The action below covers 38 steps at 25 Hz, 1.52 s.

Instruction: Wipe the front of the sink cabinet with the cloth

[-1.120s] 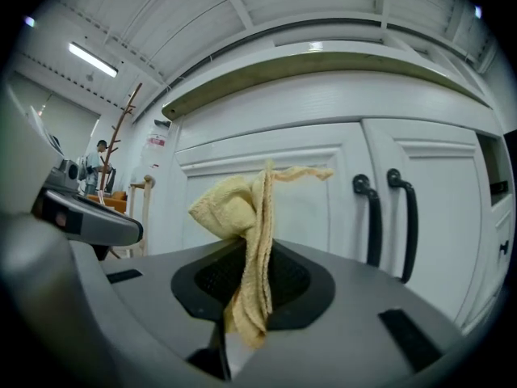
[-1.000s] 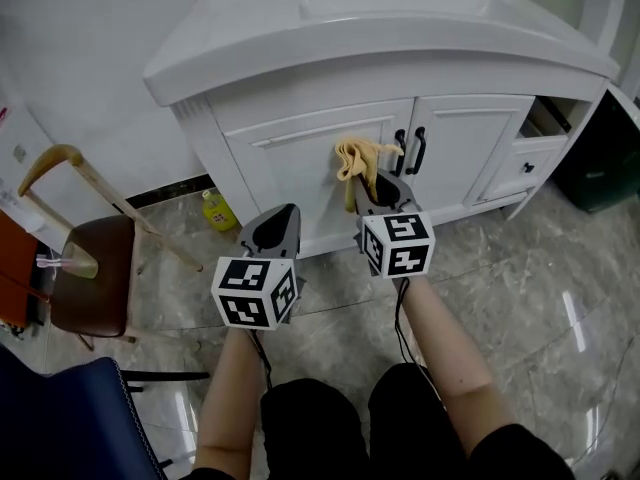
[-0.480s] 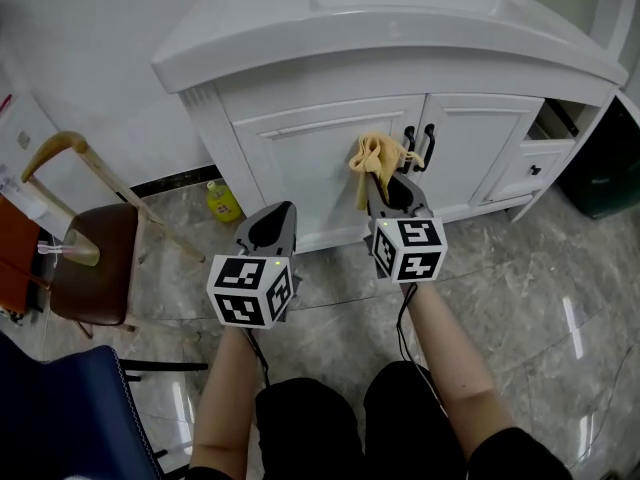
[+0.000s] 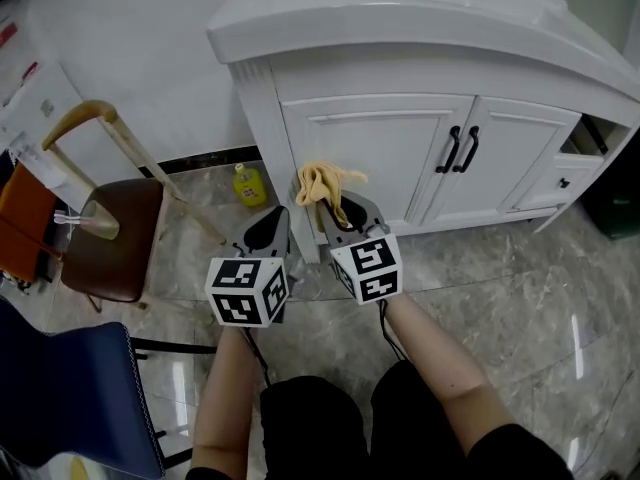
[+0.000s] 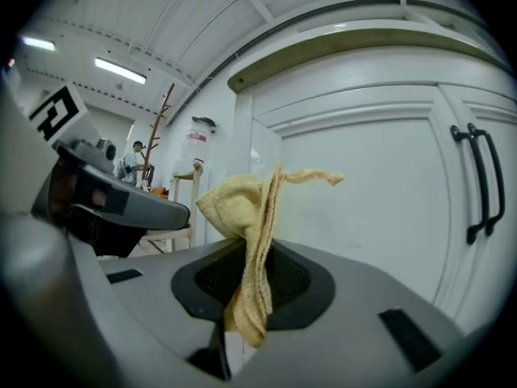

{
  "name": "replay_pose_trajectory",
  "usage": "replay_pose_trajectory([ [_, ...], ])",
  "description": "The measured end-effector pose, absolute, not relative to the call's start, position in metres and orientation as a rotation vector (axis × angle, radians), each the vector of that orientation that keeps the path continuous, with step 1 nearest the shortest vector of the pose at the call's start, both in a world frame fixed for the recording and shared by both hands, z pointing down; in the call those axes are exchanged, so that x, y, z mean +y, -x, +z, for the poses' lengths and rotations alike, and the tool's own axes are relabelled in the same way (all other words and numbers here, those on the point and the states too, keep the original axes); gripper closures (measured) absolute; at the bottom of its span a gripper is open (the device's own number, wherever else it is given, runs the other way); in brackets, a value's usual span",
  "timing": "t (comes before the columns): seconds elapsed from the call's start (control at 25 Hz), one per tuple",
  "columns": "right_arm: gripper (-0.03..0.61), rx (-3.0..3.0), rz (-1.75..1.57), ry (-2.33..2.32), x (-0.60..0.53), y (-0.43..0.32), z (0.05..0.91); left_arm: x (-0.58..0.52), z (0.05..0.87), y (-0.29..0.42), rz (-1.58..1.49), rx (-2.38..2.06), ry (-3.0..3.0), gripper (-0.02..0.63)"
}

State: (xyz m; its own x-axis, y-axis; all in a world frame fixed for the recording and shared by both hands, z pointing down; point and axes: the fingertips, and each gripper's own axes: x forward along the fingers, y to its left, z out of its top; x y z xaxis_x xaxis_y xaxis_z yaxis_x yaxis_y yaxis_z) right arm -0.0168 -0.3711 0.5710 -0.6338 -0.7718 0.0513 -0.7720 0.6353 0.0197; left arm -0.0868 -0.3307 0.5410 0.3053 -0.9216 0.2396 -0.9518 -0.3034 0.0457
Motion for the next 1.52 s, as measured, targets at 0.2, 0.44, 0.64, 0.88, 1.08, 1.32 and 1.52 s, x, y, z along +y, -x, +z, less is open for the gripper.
replay_pose_trajectory([
  [0.2,0.5,-2.755,0.003,-1.327,-0.38,0.037,0.588,-0.329,0.551,0.098,0.263,-1.742,-2.362,0.6],
  [0.44,0.5,-2.717,0.038,-1.416,-0.391,0.01,0.596,-0.334,0.556,0.094,0.271,-1.727,-2.372,0.6],
  [0.64,0.5,-2.664,0.097,-1.542,-0.403,-0.038,0.602,-0.345,0.563,0.081,0.256,-1.697,-2.377,0.6],
  [0.88,0.5,-2.583,0.14,-1.696,-0.411,-0.099,0.608,-0.357,0.574,0.039,0.28,-1.601,-2.44,0.6],
  [1.08,0.5,-2.492,0.175,-1.834,-0.416,-0.152,0.611,-0.363,0.578,0.007,0.28,-1.527,-2.489,0.6],
  [1.32,0.5,-2.453,0.186,-1.893,-0.418,-0.18,0.608,-0.361,0.578,-0.004,0.279,-1.5,-2.512,0.6],
  [1.52,0.5,-2.511,0.202,-1.827,-0.405,-0.151,0.612,-0.353,0.582,0.018,0.309,-1.569,-2.489,0.6],
])
